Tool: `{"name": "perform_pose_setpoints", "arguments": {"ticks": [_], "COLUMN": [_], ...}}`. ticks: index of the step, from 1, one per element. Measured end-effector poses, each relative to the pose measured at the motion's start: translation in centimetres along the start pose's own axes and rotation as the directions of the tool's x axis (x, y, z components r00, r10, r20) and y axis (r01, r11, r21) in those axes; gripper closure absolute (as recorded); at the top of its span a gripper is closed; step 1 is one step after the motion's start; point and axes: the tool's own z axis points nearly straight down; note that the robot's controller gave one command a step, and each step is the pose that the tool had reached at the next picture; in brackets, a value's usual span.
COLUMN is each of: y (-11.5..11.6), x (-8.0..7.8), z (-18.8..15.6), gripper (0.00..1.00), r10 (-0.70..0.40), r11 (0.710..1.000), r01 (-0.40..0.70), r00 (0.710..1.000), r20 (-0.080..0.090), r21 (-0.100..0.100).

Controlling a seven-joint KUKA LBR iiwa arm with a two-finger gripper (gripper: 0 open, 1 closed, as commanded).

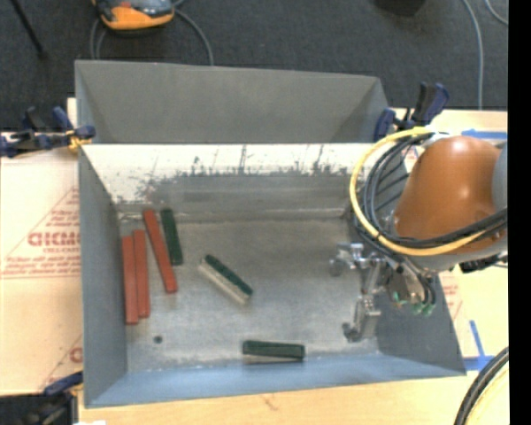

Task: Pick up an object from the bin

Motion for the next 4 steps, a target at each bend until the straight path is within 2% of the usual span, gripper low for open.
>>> {"name": "perform_pose_setpoints", "arguments": {"ticks": [1, 2, 3, 4], "y": [4.9, 7.2, 7.0, 7.0], "x": [-0.3, -0.6, 0.4, 0.3], "z": [3.5, 5.2, 12.3, 12.3], "gripper": [0.0, 0.0, 1.0, 0.0], "r10": [-0.016, -0.029, 0.136, 0.135], "r11": [1.0, 1.0, 0.991, 0.991], "r01": [0.016, 0.029, -0.136, -0.135], "r00": [1.0, 1.0, 0.991, 0.991], "r20": [0.004, 0.0, 0.002, 0.007], "r21": [0.0, -0.003, -0.001, -0.001]}}
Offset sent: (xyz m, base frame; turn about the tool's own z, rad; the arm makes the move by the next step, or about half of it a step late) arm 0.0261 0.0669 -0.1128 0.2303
